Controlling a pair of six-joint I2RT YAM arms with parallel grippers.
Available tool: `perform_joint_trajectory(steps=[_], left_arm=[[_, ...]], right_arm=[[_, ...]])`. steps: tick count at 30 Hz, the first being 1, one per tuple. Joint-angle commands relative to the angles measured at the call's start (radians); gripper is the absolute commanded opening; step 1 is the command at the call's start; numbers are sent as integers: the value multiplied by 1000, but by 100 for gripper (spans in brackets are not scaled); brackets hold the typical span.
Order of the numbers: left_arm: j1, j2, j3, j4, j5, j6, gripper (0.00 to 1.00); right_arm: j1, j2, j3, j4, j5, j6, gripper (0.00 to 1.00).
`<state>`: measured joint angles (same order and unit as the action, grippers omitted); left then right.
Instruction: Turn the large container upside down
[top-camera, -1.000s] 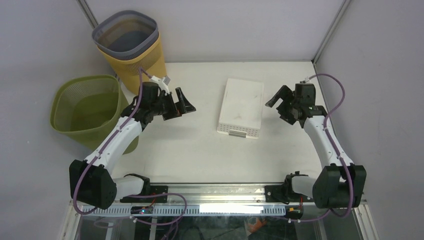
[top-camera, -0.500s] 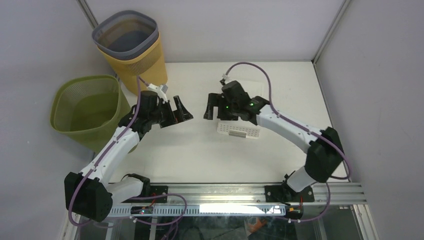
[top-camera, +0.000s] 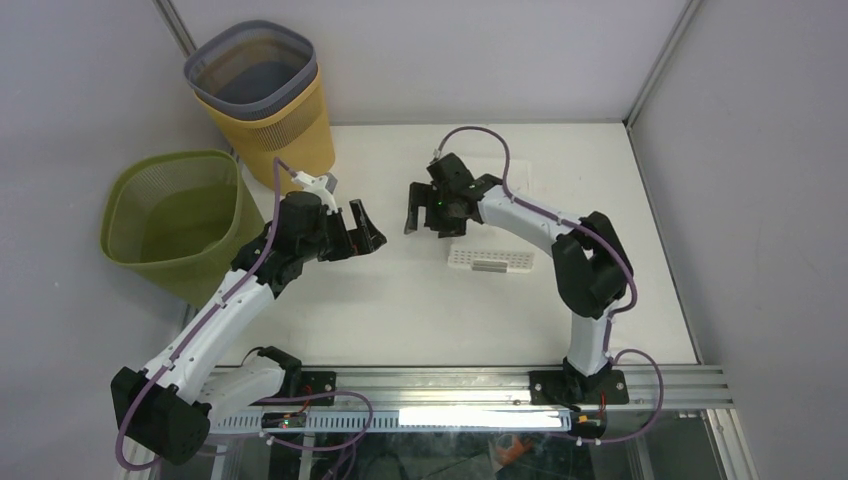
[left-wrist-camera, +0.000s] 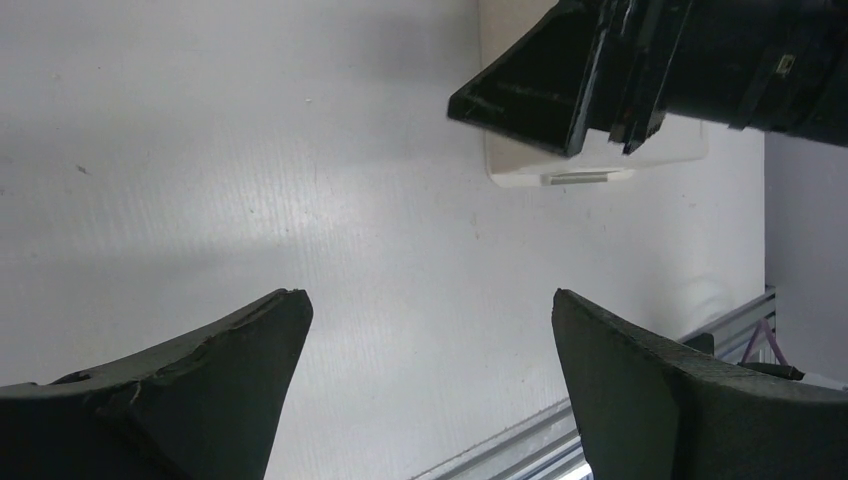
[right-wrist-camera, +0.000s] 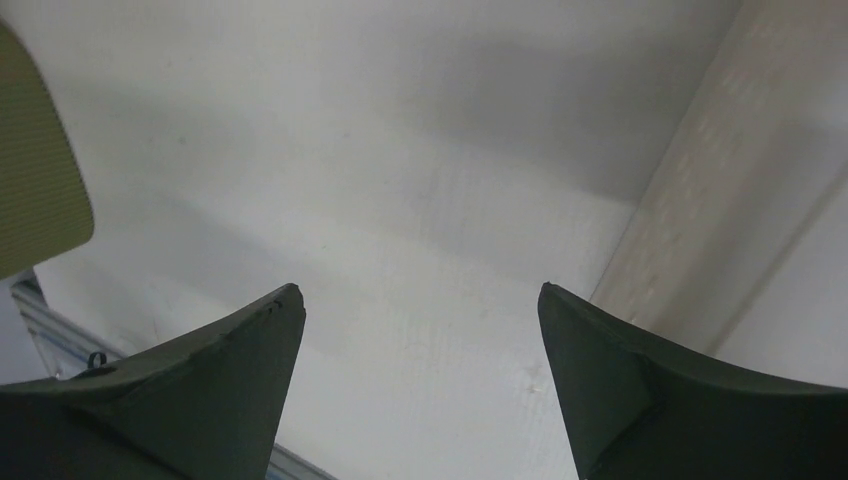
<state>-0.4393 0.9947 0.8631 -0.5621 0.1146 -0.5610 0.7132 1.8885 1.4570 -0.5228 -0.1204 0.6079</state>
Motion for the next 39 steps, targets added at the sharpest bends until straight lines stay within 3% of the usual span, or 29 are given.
perform_joint_trajectory(steps=[1,6,16,21,29,35,39], left_arm=[[-8,-14,26,-10,-21,-1,99],[-22,-6,35,-9,-1,10,99],[-44,4,35,-8,-32,0,99],[-84,10,54,-17,-40,-6,99],[-290,154,270,-100,-229,26,99],[-315,217,433,-112,-231,77,99],[-314,210,587,-232,-382,90,99]], right_arm=[[-125,-26,37,-93,158,-35,91],[-278,-52,21,-90,224,-88,90],[-278,74,174,-104,222,-140,90],[-340,157,227,-126,272,-160,91],[-472,205,305,-153,275,-159,91],[-406,87,285,-144,215,-161,91],[-337,-66,108,-55,146,-152,91]])
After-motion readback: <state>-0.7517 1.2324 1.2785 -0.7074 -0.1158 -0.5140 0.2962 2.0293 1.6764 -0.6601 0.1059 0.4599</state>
